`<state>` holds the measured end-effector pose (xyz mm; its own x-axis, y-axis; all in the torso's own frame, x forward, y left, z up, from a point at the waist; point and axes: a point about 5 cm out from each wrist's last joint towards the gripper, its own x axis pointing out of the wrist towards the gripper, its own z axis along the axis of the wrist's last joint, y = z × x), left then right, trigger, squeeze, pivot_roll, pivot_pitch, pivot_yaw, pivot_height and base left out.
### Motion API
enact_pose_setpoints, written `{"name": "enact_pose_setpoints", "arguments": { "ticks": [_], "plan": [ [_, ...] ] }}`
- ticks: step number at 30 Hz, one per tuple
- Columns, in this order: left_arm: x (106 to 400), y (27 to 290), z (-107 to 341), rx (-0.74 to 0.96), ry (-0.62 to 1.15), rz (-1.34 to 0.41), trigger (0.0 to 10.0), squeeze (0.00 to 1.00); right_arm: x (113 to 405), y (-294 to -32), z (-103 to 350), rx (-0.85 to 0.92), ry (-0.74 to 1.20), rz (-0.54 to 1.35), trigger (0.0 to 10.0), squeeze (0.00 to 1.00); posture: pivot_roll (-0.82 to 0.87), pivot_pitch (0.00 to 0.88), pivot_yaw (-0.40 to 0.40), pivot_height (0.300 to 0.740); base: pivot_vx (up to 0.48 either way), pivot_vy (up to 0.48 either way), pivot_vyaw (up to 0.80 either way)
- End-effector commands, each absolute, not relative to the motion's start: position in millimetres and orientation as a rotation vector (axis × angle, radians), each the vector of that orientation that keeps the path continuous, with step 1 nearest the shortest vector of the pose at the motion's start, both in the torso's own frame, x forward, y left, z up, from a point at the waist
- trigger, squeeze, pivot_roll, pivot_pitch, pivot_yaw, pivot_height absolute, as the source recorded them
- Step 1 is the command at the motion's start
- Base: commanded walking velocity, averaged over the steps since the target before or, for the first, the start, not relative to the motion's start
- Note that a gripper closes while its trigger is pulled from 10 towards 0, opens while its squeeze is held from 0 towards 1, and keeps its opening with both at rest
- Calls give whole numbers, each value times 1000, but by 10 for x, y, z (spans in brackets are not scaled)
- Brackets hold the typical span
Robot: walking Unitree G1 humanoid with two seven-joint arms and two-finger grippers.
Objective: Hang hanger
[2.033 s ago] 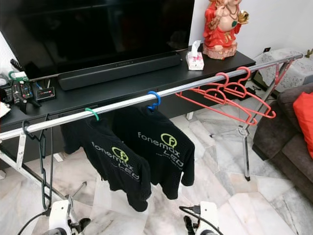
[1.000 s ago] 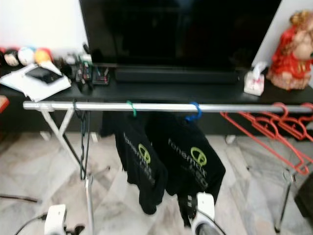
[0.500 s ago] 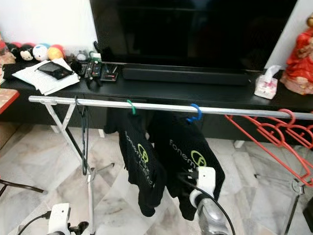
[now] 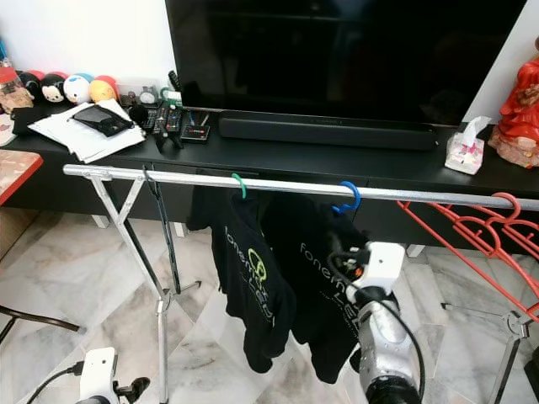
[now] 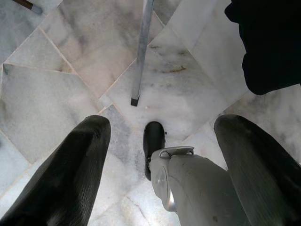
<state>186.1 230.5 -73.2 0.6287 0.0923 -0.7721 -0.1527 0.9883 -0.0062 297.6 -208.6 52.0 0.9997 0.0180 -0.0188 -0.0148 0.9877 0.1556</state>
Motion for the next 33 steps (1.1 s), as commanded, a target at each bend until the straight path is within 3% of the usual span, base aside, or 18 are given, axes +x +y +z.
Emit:
{"name": "enact_pose_setpoints", "arguments": {
  "ticks": [1, 4, 6, 8, 20, 33],
  "plan": [
    [1847, 2292, -743, -81, 891, 132, 10000, 0, 3055, -2181, 603, 167, 23, -37, 10000, 0, -82, 0, -40, 740, 0, 0, 0],
    [1846, 2290, -744, -87, 893, 133, 10000, 0, 3089, -2223, 591, 182, 57, -67, 10000, 0, -83, 0, -39, 740, 0, 0, 0],
    [1846, 2274, -749, -90, 894, 131, 10000, 0, 3130, -2271, 524, 51, 178, -66, 10000, 0, -86, 0, -37, 740, 0, 0, 0],
    [1851, 2257, -751, -90, 895, 125, 10000, 0, 3168, -2289, 495, 52, 247, -43, 10000, 0, -86, 0, -37, 740, 0, 0, 0],
    [1857, 2249, -750, -87, 901, 113, 10000, 0, 3352, -2415, 632, 75, 320, -52, 10000, 0, -69, 0, -35, 740, 0, 0, 0],
    [1824, 2247, -768, -90, 915, 110, 10000, 0, 3260, -2265, 430, 131, 455, 119, 10000, 0, -57, 0, -39, 740, 0, 0, 0]
  ]
}}
